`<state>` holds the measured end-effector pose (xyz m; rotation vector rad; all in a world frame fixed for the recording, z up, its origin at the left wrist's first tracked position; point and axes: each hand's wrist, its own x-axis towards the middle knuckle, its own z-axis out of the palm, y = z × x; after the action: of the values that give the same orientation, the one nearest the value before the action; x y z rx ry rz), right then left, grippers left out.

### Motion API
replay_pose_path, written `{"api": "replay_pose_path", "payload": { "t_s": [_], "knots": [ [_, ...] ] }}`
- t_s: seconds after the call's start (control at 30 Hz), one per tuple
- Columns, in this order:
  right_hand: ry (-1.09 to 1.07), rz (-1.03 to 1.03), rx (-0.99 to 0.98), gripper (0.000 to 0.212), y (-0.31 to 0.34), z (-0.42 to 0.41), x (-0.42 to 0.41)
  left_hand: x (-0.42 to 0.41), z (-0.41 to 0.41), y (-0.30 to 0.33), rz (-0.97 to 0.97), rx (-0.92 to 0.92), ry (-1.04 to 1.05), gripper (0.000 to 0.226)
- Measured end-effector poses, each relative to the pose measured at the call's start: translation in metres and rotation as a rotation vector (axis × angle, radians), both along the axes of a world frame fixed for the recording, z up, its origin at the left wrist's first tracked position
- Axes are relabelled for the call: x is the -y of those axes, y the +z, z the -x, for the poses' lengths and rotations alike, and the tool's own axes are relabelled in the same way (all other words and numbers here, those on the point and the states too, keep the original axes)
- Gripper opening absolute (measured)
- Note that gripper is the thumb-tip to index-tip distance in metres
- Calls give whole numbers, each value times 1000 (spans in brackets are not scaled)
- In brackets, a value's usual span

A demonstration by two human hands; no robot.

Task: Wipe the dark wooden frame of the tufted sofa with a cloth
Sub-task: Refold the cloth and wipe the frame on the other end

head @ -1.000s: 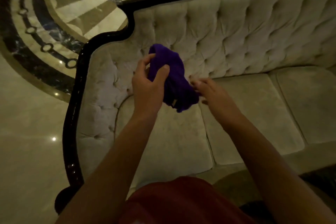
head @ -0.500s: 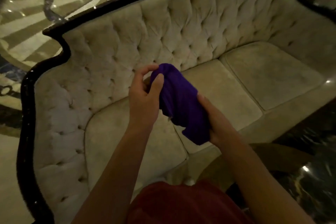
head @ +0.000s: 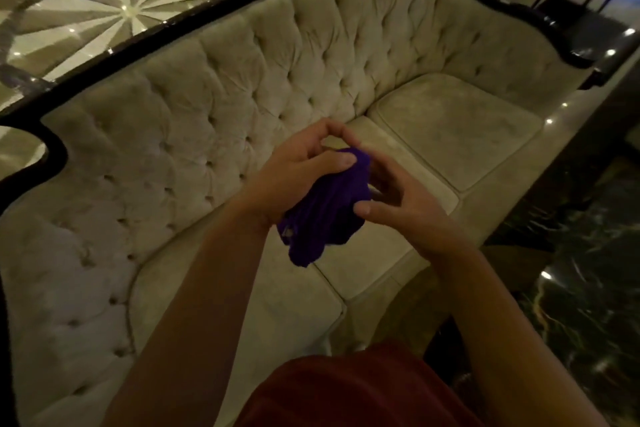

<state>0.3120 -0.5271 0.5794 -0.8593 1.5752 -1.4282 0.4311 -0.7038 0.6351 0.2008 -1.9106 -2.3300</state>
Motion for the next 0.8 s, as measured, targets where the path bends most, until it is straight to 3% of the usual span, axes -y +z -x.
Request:
{"api": "replay_pose_path", "payload": {
  "t_s": [0.17,0.3,0.37,0.43,0.6,0.8],
  "knots": [
    [63,-135,2,60,-1,5,-11,16,33,16,272,83,-173,5],
    [35,-160,-5,38,-3,16,-35,18,70,27,678,247,-241,44],
    [11,-153,51,44,-7,26,-46,11,94,26,796,318,-294,48],
    [-25,-142,89,55,-11,42,-59,1,118,20,854,369,-309,51],
    [-107,-35,225,45,-21,87,-110,-41,187,-7,821,405,-369,48],
    [-262,64,400,53,-32,174,-188,-119,291,-28,926,355,-217,50]
  ]
}}
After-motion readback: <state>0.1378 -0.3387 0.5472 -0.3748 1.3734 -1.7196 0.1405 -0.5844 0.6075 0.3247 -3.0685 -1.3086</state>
